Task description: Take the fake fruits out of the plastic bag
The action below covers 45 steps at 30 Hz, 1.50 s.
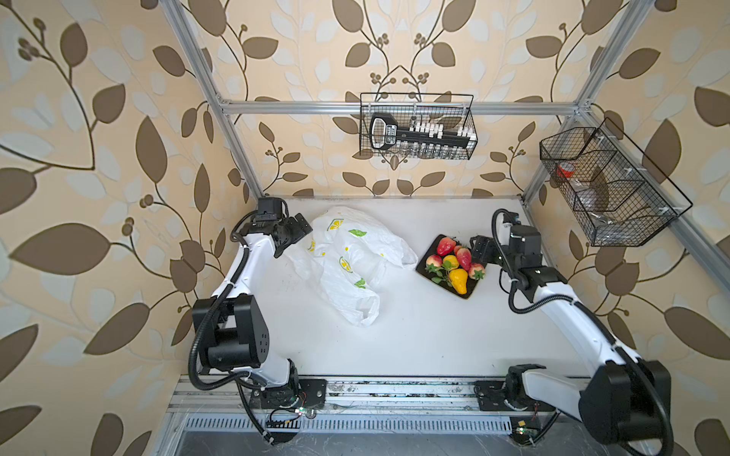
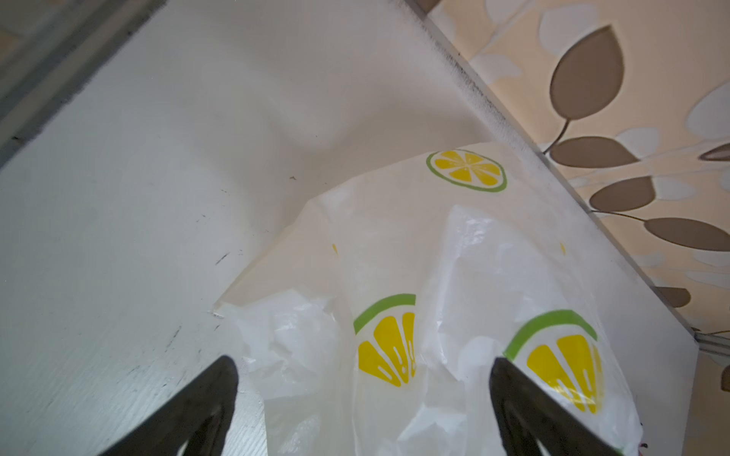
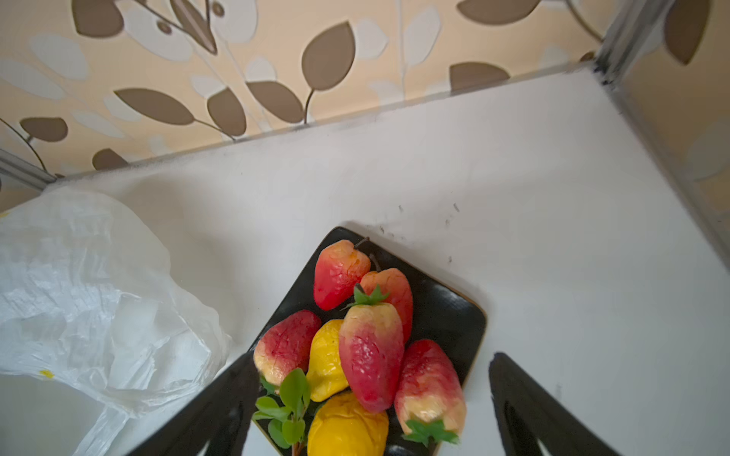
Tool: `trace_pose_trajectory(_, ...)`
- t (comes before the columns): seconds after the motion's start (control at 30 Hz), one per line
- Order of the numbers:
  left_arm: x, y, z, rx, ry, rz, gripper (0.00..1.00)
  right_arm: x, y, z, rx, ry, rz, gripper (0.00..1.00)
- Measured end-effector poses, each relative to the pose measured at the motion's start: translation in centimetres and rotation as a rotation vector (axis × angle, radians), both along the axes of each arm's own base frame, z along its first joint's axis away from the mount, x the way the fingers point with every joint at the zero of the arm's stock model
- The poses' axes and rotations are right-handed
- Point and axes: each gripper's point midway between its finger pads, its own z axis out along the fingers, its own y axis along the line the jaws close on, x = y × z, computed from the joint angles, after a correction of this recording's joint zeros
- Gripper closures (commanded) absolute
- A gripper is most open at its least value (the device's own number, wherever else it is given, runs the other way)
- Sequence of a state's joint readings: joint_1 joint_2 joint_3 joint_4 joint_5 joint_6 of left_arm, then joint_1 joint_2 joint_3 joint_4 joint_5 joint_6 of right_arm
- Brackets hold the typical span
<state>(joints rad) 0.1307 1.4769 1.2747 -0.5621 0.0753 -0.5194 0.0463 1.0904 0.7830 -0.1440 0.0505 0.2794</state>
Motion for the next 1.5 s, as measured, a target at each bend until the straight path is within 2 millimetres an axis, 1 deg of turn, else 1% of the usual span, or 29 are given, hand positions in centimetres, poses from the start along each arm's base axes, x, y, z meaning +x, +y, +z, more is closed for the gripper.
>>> trace_pose_trajectory(0.03, -0.6, 0.4, 0.9, 0.029, -0.028, 0.018, 0.01, -0.8, -0.9, 0.2, -0.013, -0.024, -0.037, 0.05)
trace_pose_trajectory(0.1, -2.6, 1.2, 2.0, 0.084, -0.068, 0.054, 0.01, -2.5, -2.6, -0.5, -0.042, -0.053, -0.12, 0.04)
trace_pose_trajectory(0.17, -4.9, 2.1, 2.0, 0.142, -0.095, 0.098, 0.01, -3.7, -4.1, -1.8, -0.07, -0.068, -0.195, 0.04)
trace_pose_trajectory(0.2, -6.2, 2.6, 1.6, 0.172, -0.104, 0.121, 0.01, -4.3, -4.9, -2.9, -0.087, -0.07, -0.236, 0.03)
trace_pose_trajectory(0.27, -7.9, 3.3, 0.0, 0.227, -0.114, 0.147, 0.01, -5.1, -6.3, -4.8, -0.117, -0.064, -0.306, 0.03)
trace_pose_trajectory(0.33, -9.1, 3.9, -2.6, 0.284, -0.102, 0.15, 0.01, -5.6, -7.6, -6.8, -0.148, -0.056, -0.365, 0.03)
trace_pose_trajectory(0.43, -10.0, 4.1, -7.2, 0.348, -0.053, 0.102, 0.01, -5.5, -8.2, -8.7, -0.187, -0.072, -0.391, 0.01)
trace_pose_trajectory(0.47, -10.1, 4.1, -8.2, 0.361, -0.042, 0.086, 0.01, -5.3, -8.3, -9.2, -0.197, -0.071, -0.391, 0.01)
trace_pose_trajectory(0.53, -10.0, 4.0, -9.9, 0.389, -0.036, 0.051, 0.01, -4.6, -8.4, -10.0, -0.219, -0.07, -0.385, 0.01)
trace_pose_trajectory(0.6, -9.5, 3.9, -10.6, 0.407, -0.068, 0.028, 0.01, -3.8, -8.3, -10.1, -0.227, -0.091, -0.379, 0.01)
trace_pose_trajectory(0.7, -8.5, 3.6, -10.7, 0.434, -0.144, -0.003, 0.01, -2.9, -8.3, -10.2, -0.229, -0.137, -0.365, 0.01)
trace_pose_trajectory(0.77, -7.8, 3.0, -10.7, 0.438, -0.185, -0.035, 0.01, -2.4, -8.3, -10.3, -0.218, -0.158, -0.346, 0.01)
trace_pose_trajectory(0.83, -6.8, 2.0, -10.8, 0.441, -0.225, -0.082, 0.01, -1.6, -8.1, -10.0, -0.198, -0.201, -0.321, 0.01)
trace_pose_trajectory(0.9, -6.0, 0.8, -11.0, 0.447, -0.252, -0.129, 0.01, -1.1, -7.5, -10.1, -0.188, -0.232, -0.278, 0.02)
trace_pose_trajectory(1.03, -4.8, -1.3, -11.9, 0.456, -0.282, -0.217, 0.01, -0.9, -6.1, -11.5, -0.181, -0.237, -0.193, 0.01)
trace_pose_trajectory(1.07, -4.6, -1.5, -12.1, 0.46, -0.283, -0.231, 0.01, -0.9, -5.9, -11.5, -0.18, -0.237, -0.181, 0.01)
trace_pose_trajectory(1.13, -4.1, -2.2, -12.8, 0.47, -0.288, -0.264, 0.01, -0.7, -5.6, -10.8, -0.177, -0.272, -0.166, 0.01)
trace_pose_trajectory(1.2, -3.7, -2.7, -13.6, 0.479, -0.287, -0.288, 0.01, -0.6, -5.4, -10.4, -0.176, -0.286, -0.155, 0.02)
trace_pose_trajectory(1.3, -3.7, -2.9, -14.9, 0.487, -0.26, -0.312, 0.01, -0.5, -5.2, -10.3, -0.173, -0.293, -0.144, 0.01)
trace_pose_trajectory(1.5, -3.5, -2.9, -14.4, 0.494, -0.28, -0.306, 0.01, -0.4, -5.2, -10.2, -0.171, -0.298, -0.141, 0.01)
